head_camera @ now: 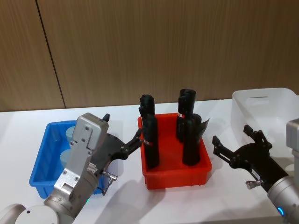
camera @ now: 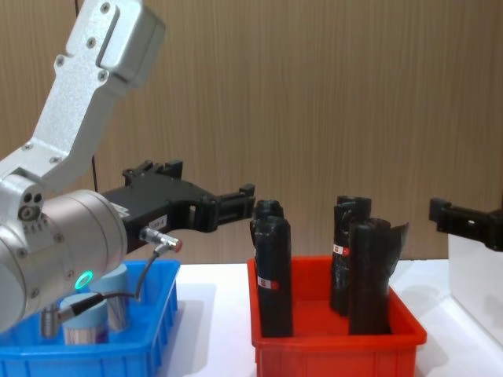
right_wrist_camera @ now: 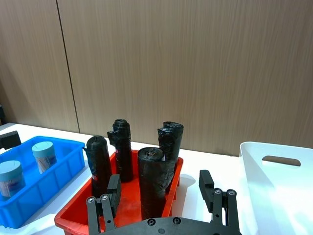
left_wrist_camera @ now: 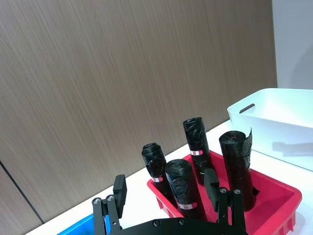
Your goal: Pick the cotton swabs from the blue box and place them into the white box.
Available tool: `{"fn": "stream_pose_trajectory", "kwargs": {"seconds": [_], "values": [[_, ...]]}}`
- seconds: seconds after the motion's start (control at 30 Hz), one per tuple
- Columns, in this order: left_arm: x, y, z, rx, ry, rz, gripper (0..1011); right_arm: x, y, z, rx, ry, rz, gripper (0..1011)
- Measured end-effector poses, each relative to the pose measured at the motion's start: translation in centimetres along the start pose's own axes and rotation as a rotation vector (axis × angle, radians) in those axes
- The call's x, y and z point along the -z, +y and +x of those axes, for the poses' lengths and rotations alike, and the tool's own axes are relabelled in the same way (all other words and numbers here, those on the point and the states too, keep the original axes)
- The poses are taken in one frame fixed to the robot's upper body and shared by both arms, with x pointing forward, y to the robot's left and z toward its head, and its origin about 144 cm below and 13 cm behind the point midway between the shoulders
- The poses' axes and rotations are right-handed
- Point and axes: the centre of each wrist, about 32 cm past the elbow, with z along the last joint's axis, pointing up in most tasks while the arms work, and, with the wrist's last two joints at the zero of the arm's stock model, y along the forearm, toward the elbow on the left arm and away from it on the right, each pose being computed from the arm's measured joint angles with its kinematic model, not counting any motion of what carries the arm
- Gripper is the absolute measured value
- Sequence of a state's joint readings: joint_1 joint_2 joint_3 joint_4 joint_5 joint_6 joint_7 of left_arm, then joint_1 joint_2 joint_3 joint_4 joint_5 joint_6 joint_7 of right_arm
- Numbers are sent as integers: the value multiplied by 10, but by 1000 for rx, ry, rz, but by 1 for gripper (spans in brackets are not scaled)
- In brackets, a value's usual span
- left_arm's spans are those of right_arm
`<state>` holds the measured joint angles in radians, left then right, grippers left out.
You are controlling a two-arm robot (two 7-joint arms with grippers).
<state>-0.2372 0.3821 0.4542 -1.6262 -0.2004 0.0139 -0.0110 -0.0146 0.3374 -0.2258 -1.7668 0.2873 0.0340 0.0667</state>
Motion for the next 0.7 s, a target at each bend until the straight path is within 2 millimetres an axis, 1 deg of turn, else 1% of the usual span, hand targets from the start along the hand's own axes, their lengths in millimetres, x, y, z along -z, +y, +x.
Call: {"fn": "stream_pose_trajectory", "kwargs": {"seconds": [0.7], "values": [[0, 0, 0, 0, 0, 0, 1004, 0, 0, 0, 0, 0, 0, 1002]]}}
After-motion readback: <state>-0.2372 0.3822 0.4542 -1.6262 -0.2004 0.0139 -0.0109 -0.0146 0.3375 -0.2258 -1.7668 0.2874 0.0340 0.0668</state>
